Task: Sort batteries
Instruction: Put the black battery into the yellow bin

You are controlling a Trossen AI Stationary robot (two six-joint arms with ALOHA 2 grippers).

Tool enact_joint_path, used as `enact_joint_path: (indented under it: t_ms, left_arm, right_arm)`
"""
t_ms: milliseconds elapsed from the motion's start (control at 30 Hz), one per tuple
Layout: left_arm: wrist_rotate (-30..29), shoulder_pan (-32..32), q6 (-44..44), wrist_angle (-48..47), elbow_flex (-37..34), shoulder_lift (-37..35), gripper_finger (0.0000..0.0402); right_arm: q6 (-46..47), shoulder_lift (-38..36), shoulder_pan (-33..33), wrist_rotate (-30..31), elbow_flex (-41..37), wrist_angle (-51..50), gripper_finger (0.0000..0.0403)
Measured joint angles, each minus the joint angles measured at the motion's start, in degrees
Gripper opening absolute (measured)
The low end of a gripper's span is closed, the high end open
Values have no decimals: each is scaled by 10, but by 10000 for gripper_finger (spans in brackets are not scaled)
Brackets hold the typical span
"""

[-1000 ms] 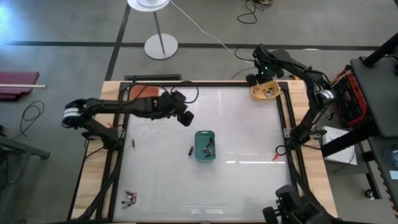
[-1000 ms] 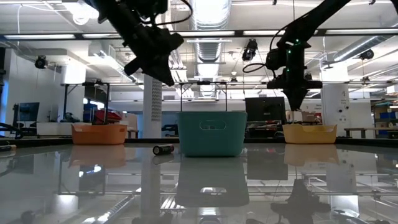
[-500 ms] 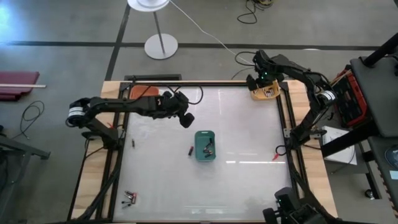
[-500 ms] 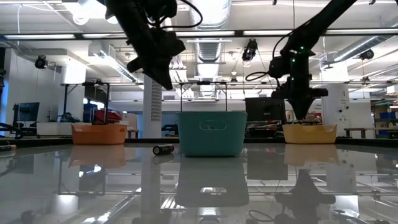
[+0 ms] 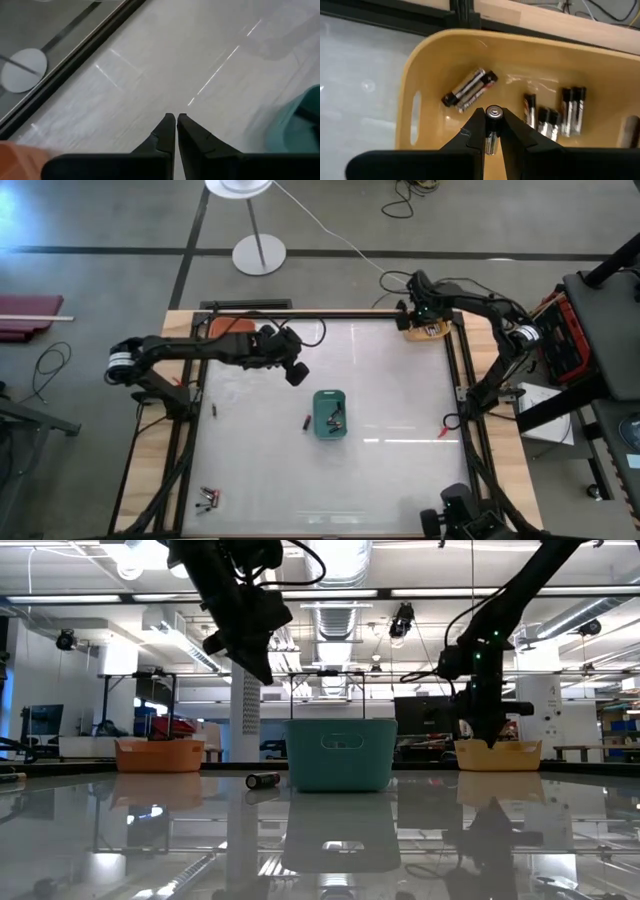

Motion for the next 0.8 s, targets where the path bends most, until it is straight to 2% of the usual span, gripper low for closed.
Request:
enact_joint_path:
  t_ms: [200,300,467,567,700,800]
  left_arm:
    - [-18,1,2,-44,0,-22,2]
    - [-47,-4,21,-76,0,-46,2]
    - [-60,1,85,-150,0,-85,2]
    - [-61,3,88,-212,0,-109,2]
    - [-60,1,36,-247,-25,-140,2]
    - [-35,-1,-13,-247,-67,-160,2]
  right_arm:
    - [20,4,-17,2,-31,33,28]
    - [9,12,-20,3,-36,35,30]
    - [-11,23,-19,0,-34,38,83]
    - [-11,20,-19,8,-23,33,117]
    - [9,-11,-12,13,-6,21,150]
    - [41,-56,16,18,-5,19,165]
